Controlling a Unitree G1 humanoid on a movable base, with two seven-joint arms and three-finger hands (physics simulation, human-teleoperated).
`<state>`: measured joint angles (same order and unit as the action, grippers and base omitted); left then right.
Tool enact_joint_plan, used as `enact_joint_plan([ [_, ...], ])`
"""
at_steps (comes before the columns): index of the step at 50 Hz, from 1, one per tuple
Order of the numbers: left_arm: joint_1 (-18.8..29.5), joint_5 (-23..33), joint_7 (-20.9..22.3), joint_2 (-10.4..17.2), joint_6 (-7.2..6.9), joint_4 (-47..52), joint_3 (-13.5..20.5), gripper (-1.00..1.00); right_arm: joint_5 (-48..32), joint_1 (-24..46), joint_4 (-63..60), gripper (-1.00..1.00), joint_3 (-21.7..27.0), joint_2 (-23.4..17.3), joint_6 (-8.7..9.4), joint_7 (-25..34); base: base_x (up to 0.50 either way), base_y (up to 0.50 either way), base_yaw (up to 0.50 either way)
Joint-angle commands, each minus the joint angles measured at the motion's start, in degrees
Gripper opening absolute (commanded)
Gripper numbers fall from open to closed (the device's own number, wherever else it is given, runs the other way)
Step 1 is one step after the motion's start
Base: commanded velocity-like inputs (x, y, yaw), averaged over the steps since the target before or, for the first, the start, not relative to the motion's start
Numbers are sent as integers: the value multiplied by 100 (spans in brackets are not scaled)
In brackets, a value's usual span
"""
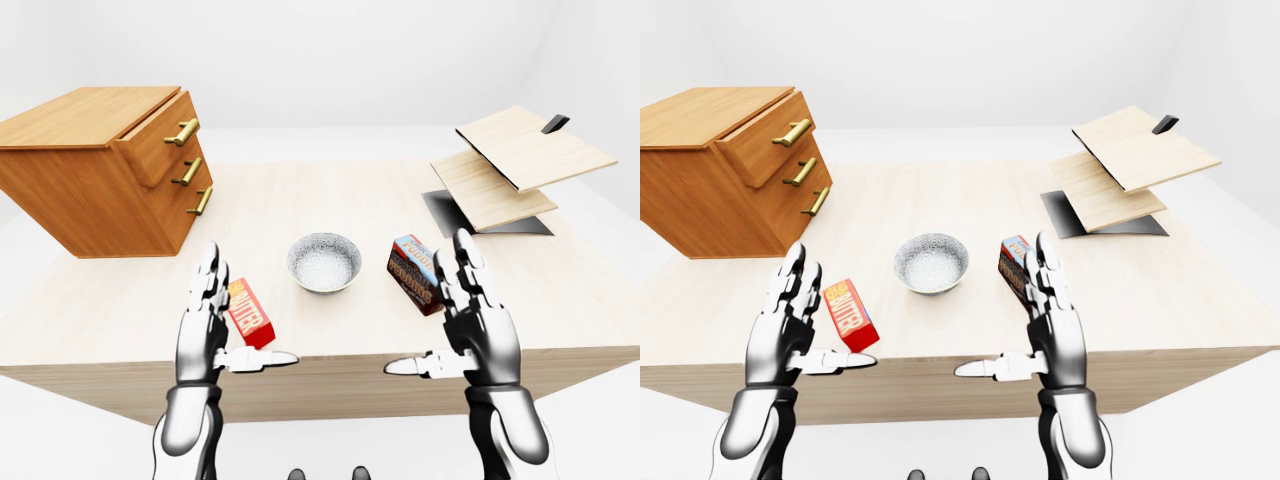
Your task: Close the top drawer of the cabinet and put the bowl on top of it.
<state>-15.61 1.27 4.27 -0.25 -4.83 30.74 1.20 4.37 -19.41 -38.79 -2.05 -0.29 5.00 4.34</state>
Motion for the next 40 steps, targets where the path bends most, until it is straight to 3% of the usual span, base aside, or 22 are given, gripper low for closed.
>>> enact_joint_plan([
  [1,-315,121,-32,-25,44,439,-87,100,53,-207,-265,100,-10,-12,0,43,0,0,0],
  [12,-352,31,9,-36,5,571,-6,100,116,-249,-323,100,29,6,0,111,0,0,0],
  [40,-286,12,48,-55,-17,502,78,100,86,-217,-247,100,36,12,0,107,19,0,0],
])
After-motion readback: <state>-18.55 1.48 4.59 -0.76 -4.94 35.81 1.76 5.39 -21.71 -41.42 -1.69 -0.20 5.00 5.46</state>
